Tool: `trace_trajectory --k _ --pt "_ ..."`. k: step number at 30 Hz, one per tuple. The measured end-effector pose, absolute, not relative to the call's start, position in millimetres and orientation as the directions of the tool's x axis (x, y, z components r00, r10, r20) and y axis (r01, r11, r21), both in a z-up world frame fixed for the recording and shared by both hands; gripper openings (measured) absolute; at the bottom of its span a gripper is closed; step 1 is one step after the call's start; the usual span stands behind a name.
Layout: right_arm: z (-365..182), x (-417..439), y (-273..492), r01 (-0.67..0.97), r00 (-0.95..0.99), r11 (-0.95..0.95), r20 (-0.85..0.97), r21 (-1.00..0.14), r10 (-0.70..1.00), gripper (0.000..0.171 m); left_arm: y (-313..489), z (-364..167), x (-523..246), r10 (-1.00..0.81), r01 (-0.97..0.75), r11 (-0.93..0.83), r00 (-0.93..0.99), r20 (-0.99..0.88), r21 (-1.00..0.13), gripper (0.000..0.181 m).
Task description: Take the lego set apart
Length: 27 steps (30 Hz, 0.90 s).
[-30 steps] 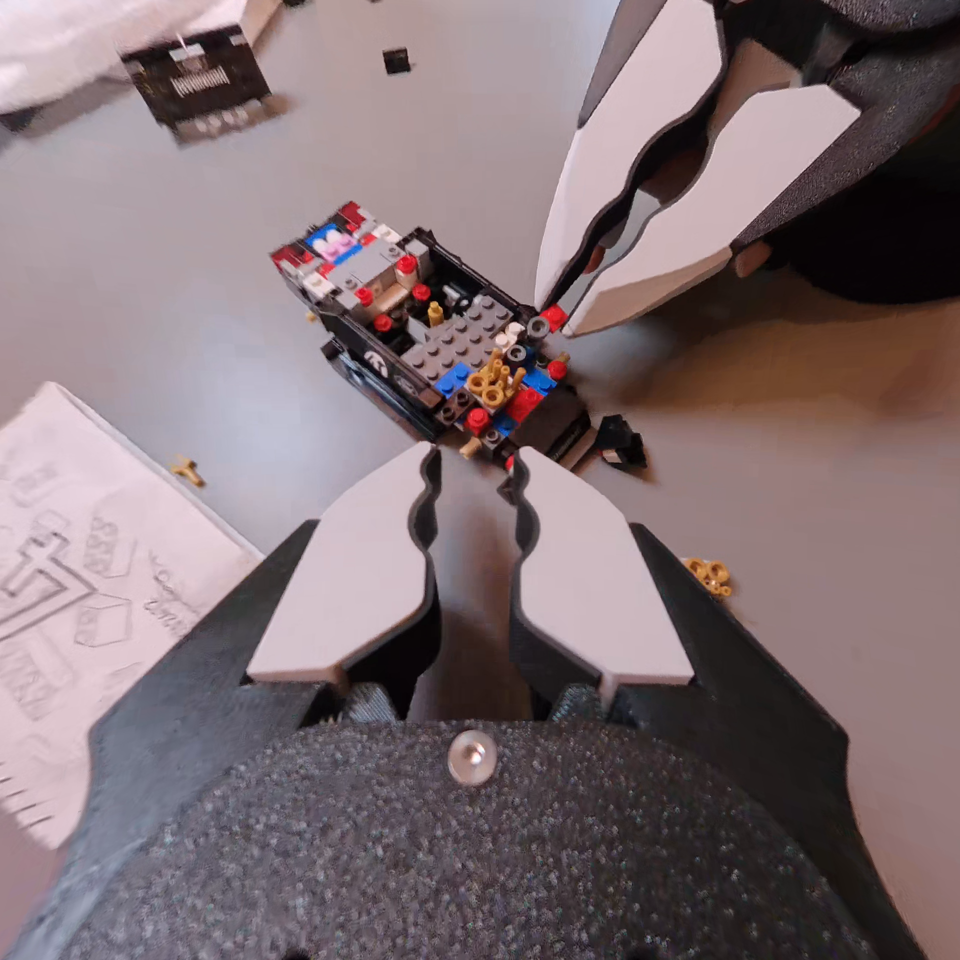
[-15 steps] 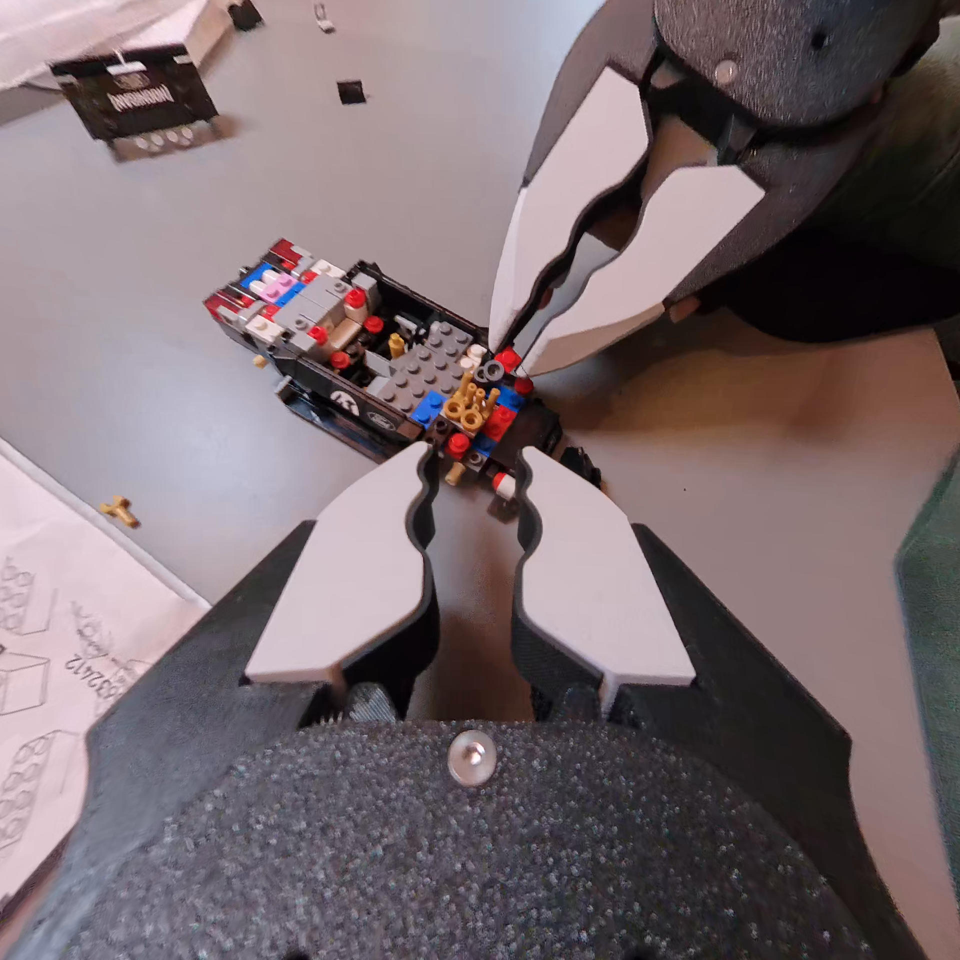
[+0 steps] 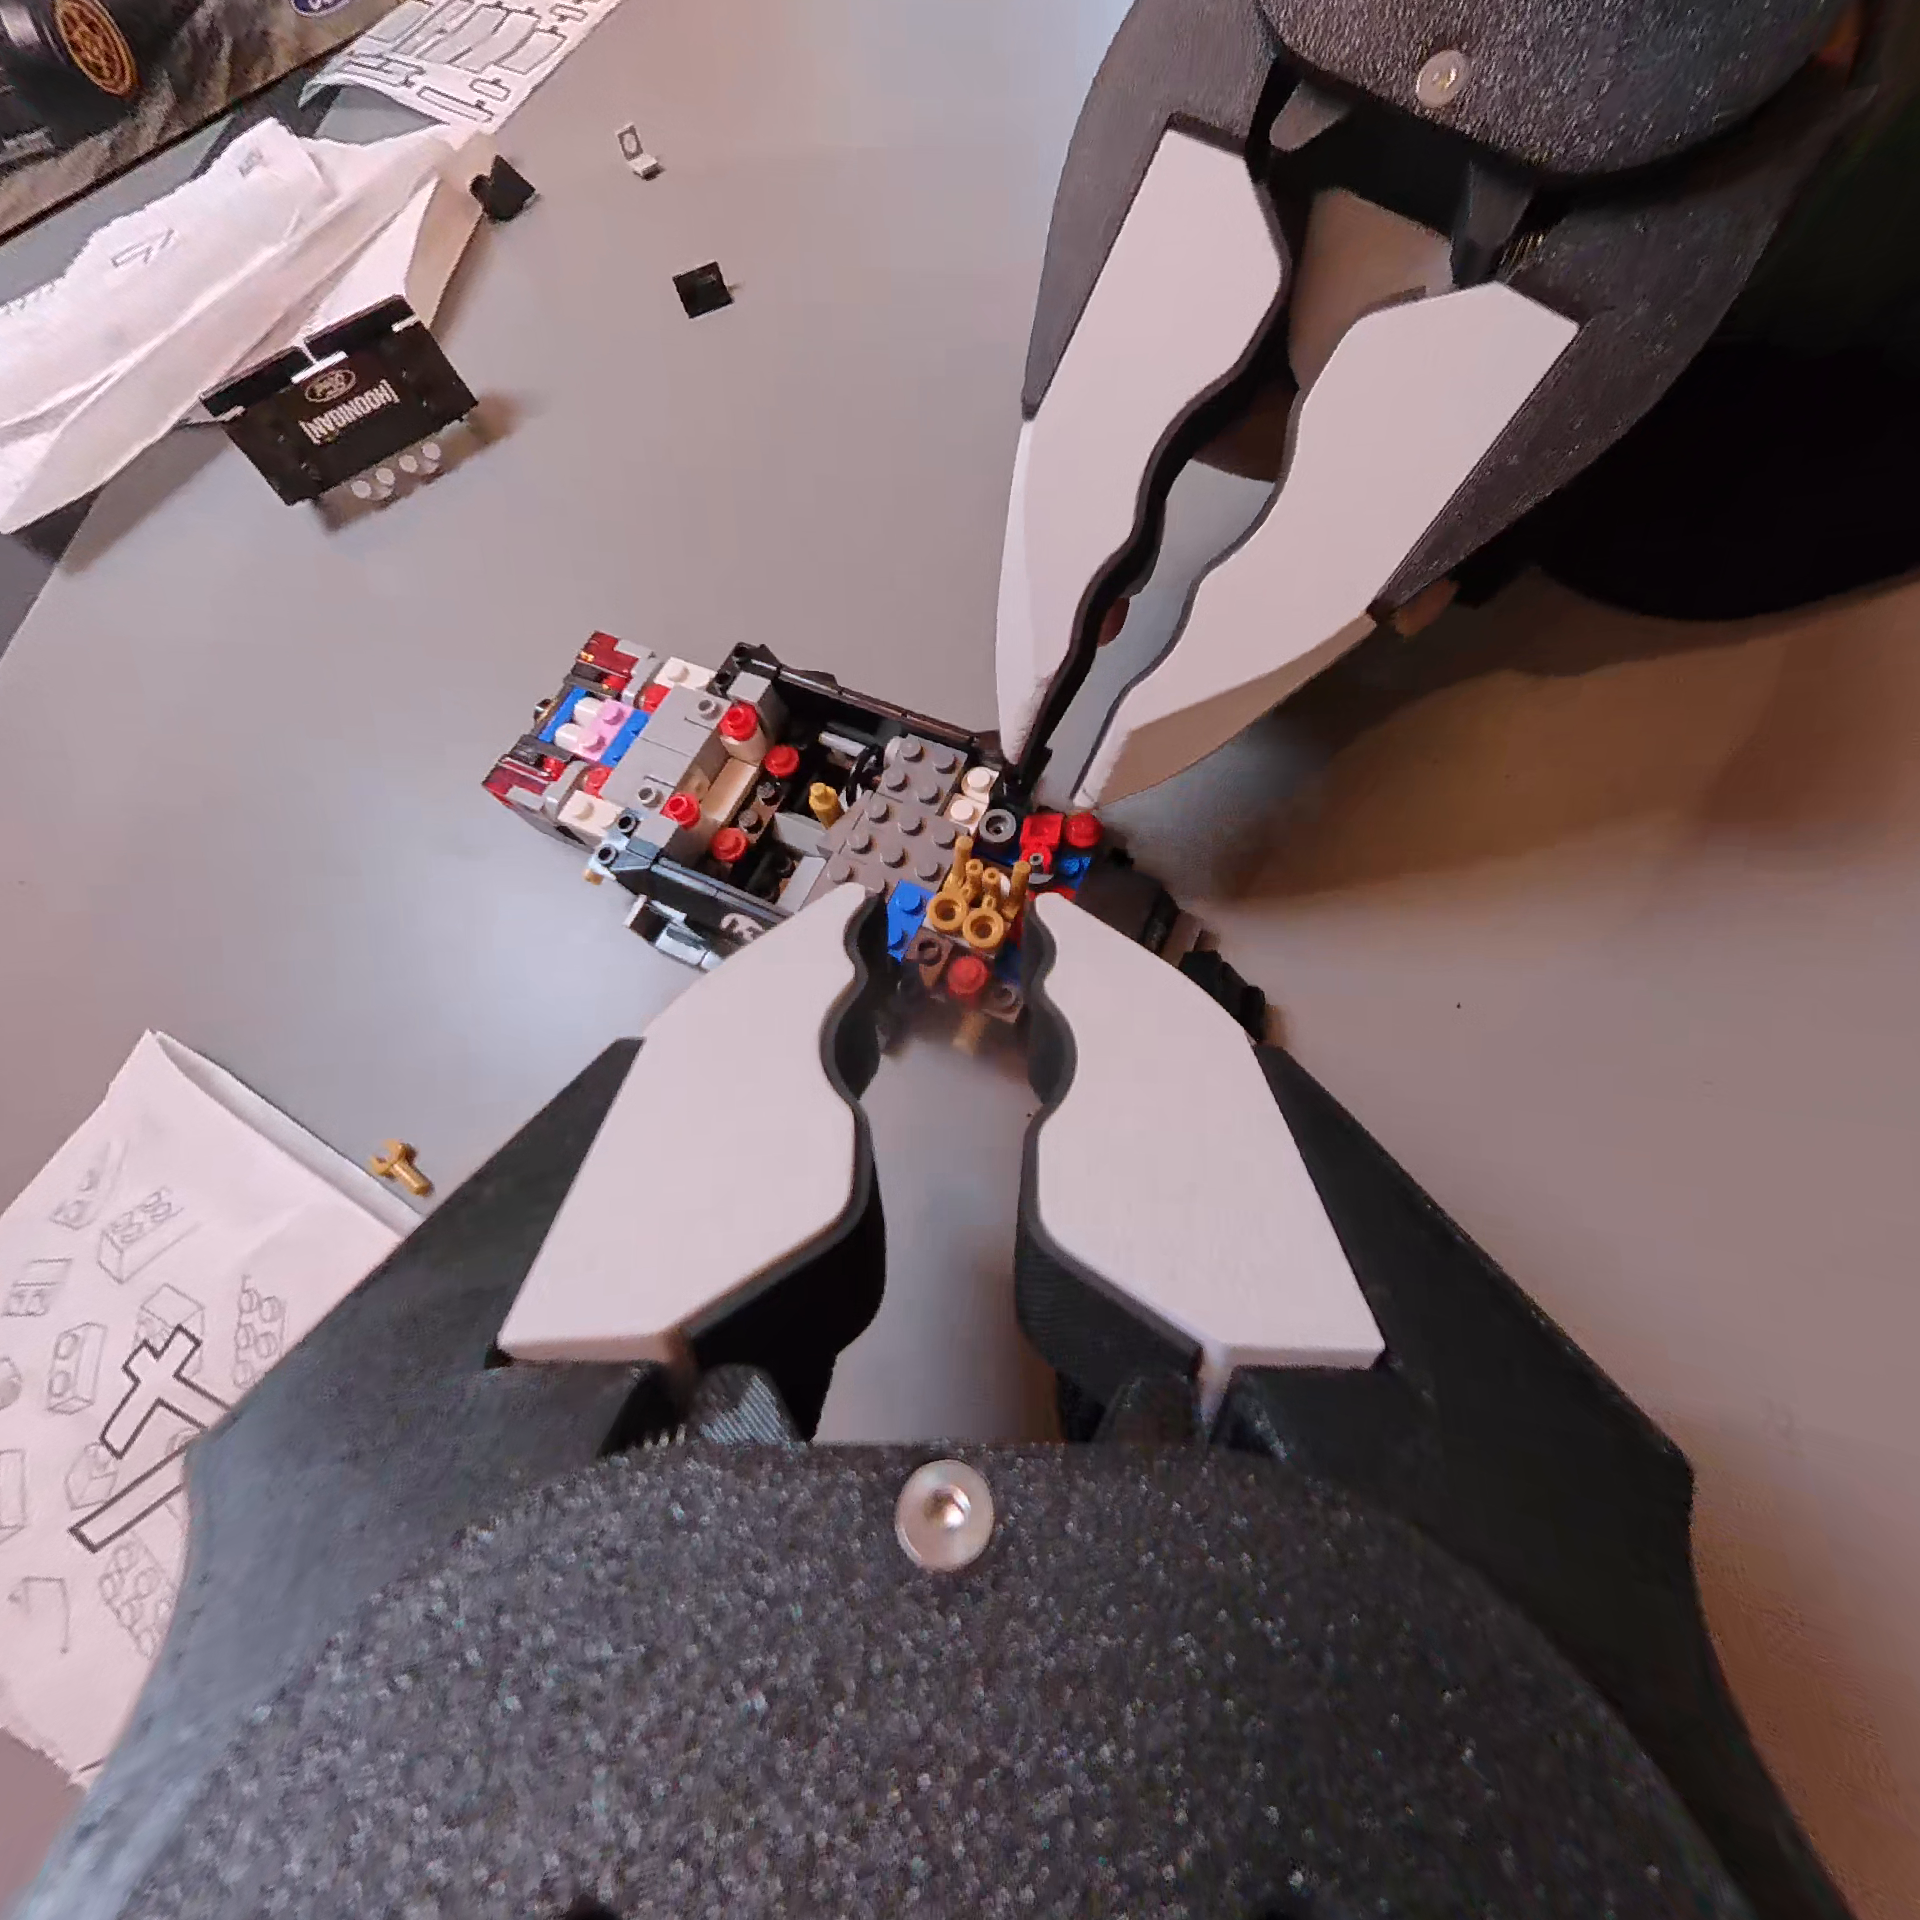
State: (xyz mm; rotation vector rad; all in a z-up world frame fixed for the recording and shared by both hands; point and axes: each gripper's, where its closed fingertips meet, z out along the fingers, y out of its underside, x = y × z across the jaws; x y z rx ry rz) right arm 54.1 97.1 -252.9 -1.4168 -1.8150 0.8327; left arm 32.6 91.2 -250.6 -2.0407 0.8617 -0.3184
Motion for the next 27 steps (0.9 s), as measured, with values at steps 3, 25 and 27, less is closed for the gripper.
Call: trace_trajectory --k 3,25,27 --pt "-254.0 53.6 91.6 0.538 -0.209 0.224 0.128 -0.813 0.969 0.010 89.9 -249.3 29.9 -0.676 -0.450 -0.376 0.731 -0.092 -0.810 0.024" --pt "-234.7 44.2 81.4 0.526 -0.237 0.020 -0.124 -0.850 0.964 0.007 74.5 -241.4 39.7 -0.712 -0.452 -0.304 0.692 -0.114 -0.839 0.021" --pt "-218.1 45.5 78.3 0.440 -0.272 0.009 -0.123 -0.898 0.954 0.006 71.6 -231.4 49.8 -0.731 -0.335 -0.338 0.682 0.022 -0.880 0.020"
